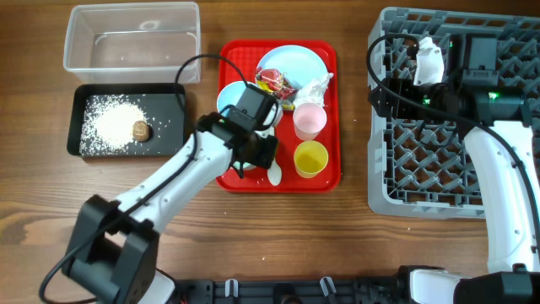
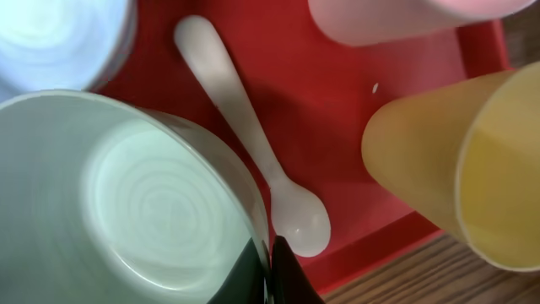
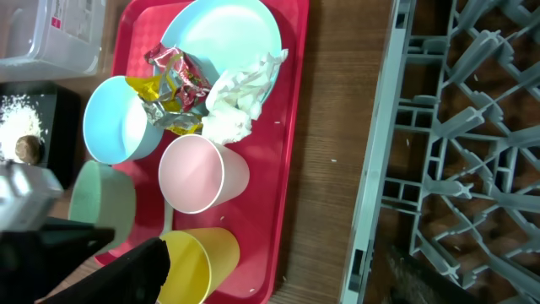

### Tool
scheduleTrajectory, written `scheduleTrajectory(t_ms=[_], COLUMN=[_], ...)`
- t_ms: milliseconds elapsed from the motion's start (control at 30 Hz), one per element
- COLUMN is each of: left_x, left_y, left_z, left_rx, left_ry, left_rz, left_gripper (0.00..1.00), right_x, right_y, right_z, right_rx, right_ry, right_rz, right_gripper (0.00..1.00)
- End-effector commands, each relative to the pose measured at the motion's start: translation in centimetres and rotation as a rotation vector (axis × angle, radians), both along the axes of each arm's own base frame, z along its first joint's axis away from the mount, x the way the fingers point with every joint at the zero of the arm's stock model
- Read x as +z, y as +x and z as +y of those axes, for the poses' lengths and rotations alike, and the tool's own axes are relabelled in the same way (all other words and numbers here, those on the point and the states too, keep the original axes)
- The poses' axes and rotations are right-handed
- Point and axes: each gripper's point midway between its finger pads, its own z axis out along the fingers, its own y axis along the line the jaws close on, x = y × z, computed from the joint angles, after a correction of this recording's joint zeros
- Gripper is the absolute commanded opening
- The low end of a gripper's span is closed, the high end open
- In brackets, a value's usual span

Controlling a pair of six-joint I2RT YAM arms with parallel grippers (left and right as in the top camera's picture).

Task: Sort waste into correct bins and load items into the dishwasher rack
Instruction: 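Return the green bowl to the red tray and release it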

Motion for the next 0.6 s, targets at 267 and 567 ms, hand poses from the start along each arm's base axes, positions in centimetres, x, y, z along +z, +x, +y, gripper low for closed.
scheduleTrajectory(t_ms=[267, 567], left_x=[-3.2, -5.0], left_y=[-0.6, -0.6], left_z=[0.1, 1.1], left_rx=[0.006, 0.045], left_ry=[0.08, 0.151], left_rz=[0.058, 0.083], left_gripper=[0.04, 0.05], right_x=[0.2, 0.2], right_y=[0.4, 0.4], right_z=[0.0, 0.0], right_rx=[0.006, 0.007], right_ry=[-0.011, -0.012], right_rz=[-0.009, -0.011], right_gripper=[0.8, 0.82])
